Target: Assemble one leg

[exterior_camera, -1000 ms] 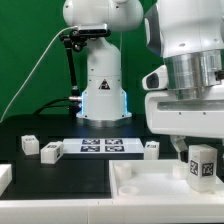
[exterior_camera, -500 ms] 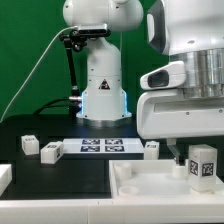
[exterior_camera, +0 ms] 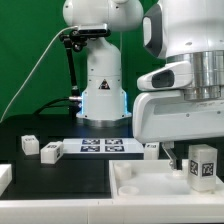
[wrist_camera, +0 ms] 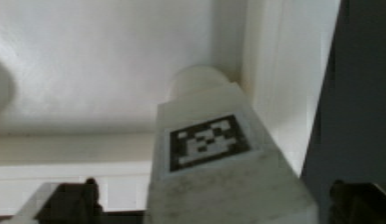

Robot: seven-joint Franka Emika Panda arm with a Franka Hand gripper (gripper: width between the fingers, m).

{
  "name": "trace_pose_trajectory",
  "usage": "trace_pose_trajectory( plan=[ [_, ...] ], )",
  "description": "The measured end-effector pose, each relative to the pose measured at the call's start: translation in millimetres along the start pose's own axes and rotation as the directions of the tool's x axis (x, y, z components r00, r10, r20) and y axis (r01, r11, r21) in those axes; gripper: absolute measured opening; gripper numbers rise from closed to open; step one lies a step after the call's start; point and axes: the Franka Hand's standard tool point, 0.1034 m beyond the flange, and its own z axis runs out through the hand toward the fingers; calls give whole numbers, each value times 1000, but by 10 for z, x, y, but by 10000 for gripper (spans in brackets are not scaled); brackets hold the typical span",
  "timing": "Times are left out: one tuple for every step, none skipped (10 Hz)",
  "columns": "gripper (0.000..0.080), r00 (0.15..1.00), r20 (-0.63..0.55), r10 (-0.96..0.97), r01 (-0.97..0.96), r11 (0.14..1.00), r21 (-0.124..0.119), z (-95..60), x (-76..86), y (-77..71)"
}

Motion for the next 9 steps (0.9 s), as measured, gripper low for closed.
trace_pose_trajectory(
  plan=[
    [549,1000,0,1,-1,1000,0,0,0,0],
    [549,1000,0,1,-1,1000,0,0,0,0],
    [371,1000,0,11,-11,1000,1,0,0,-1],
    [290,999,0,42,-42,999,1,0,0,2],
    [290,997,0,82,-82,997,4,2,0,7],
    [290,975,-3,224,-224,974,17,5,1,33],
    [290,933,-5,361,-361,932,35,7,7,62],
    [290,889,-11,458,-457,888,42,8,11,80],
    [290,824,-14,566,-565,824,47,9,7,96]
  ],
)
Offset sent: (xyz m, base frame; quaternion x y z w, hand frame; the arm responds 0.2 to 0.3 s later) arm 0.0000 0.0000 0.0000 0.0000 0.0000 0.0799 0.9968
